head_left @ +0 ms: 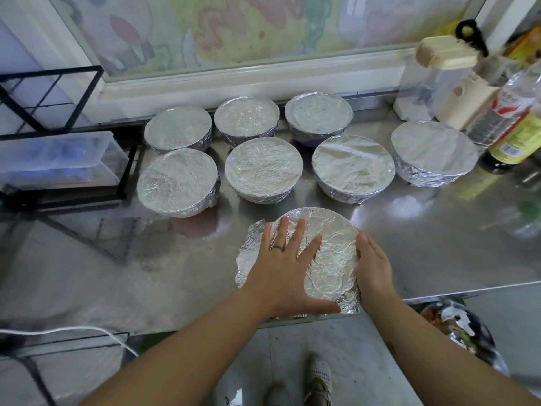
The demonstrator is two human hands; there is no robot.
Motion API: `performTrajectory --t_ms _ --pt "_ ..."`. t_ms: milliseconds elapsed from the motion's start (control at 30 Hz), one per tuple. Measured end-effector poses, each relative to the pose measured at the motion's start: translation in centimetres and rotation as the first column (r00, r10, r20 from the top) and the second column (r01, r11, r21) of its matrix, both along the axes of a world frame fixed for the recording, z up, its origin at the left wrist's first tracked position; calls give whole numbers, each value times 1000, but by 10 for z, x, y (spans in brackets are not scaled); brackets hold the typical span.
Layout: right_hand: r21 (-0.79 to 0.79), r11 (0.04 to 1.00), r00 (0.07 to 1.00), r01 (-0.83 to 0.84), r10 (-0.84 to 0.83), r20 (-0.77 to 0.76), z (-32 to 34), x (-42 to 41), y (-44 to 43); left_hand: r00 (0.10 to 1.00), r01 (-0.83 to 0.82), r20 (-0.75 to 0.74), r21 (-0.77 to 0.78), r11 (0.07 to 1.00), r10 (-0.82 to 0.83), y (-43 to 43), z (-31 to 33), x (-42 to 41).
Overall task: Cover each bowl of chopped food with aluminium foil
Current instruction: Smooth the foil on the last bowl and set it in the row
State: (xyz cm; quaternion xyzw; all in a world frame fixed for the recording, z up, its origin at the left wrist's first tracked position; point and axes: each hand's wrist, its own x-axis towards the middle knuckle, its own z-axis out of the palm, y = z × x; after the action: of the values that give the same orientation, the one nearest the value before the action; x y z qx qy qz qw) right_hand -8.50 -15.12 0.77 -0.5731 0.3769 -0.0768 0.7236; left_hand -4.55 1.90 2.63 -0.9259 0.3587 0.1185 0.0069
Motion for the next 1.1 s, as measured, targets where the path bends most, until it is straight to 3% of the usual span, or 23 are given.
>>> performTrajectory --t_ms 67,133,200,267,333,400,500,600,700,867,1100 --pt "52 999 1000 17 -16 -10 3 0 1 1000 -3 -7 3 1000 3 0 1 0" --pt "-23 998 998 -57 57 -4 8 2 -1 999 -34 -22 14 999 34 -2 2 -1" --pt "-215 948 972 -234 229 -47 15 10 -8 991 -115 -71 22 993 116 -6 5 -6" --pt "-422 819 920 -389 372 -125 23 23 -18 953 -234 -190 34 972 236 -11 11 -12" --pt "-550 745 922 -377 358 -148 36 35 -26 872 -333 -355 71 940 336 -15 22 -15" --pt "-612 746 961 -262 263 -90 47 36 -26 829 -368 -423 81 926 366 -15 36 -10" --pt "-662 716 965 -221 261 -40 49 25 -2 887 -394 -293 -79 916 356 -8 45 11" --pt "-733 591 922 -338 363 -133 36 25 24 946 -316 -45 -339 886 321 2 31 35" --pt "-754 527 908 -392 353 -226 26 32 29 942 -324 -81 -465 824 324 9 8 48" --pt "-713 621 944 -325 258 -205 12 38 20 881 -465 -234 -588 662 412 10 -11 48" --pt "-508 826 969 -245 231 -92 3 39 8 877 -471 -234 -589 657 419 11 -15 49"
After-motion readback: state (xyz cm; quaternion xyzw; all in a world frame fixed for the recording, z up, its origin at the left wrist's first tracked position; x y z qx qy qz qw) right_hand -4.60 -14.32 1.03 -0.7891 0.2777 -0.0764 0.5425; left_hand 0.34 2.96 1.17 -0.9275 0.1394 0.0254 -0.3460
